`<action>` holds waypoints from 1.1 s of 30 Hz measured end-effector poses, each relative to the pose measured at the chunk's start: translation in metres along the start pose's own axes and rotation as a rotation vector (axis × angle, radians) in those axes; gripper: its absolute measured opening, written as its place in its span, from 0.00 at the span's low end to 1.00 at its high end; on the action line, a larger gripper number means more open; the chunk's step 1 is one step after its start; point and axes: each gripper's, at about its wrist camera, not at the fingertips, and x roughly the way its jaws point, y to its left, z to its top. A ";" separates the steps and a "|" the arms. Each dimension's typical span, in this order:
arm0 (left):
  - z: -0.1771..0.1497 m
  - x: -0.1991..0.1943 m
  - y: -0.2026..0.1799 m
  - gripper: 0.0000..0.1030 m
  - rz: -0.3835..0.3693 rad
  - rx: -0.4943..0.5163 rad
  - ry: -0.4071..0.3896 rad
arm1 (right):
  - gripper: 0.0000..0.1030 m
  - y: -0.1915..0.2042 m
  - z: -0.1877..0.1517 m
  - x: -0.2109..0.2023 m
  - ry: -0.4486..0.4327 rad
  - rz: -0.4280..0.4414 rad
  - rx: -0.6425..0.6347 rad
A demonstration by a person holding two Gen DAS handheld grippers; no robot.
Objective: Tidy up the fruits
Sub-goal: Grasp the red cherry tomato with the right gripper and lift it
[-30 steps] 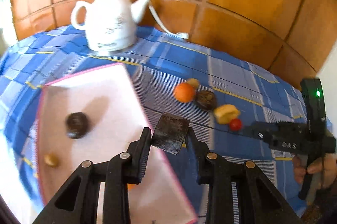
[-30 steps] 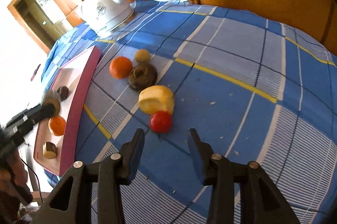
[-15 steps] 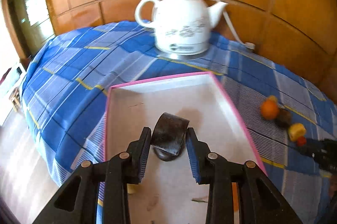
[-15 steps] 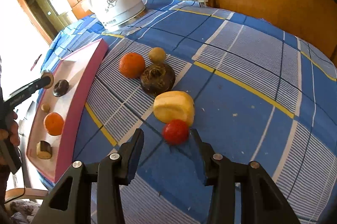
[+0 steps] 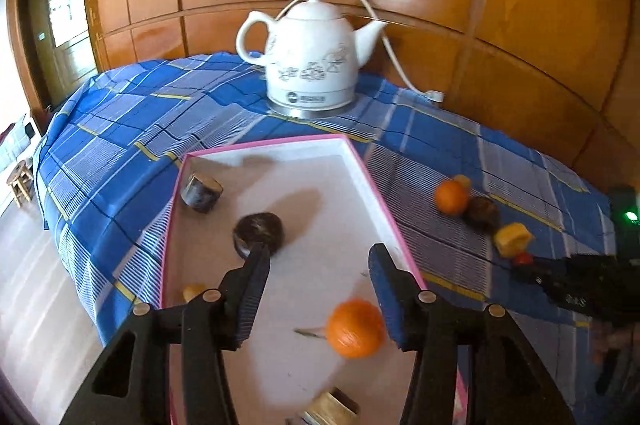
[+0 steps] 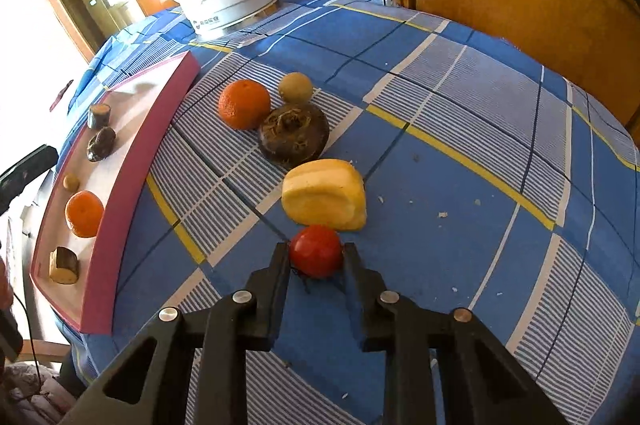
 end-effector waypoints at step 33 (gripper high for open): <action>-0.032 -0.031 0.015 0.64 0.098 -0.013 -0.026 | 0.25 0.037 -0.013 0.002 0.076 0.074 -0.118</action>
